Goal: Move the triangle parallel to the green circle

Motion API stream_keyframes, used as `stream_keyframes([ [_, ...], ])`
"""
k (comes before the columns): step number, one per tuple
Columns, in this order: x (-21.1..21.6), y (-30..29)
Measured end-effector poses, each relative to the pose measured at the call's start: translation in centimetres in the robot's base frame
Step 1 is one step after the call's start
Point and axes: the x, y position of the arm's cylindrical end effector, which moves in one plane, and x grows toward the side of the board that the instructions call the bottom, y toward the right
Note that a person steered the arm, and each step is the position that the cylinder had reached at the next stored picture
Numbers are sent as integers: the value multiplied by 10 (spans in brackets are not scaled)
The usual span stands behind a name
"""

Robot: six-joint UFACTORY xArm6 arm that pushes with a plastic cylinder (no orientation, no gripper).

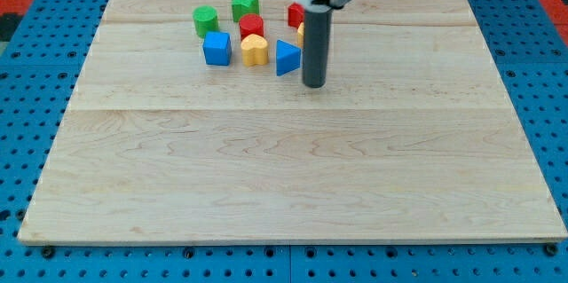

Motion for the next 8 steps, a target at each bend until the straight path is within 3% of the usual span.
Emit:
stream_keyframes([
  [2,-5,33],
  [5,-38,32],
  [7,-7,-10],
  [8,-12,4],
])
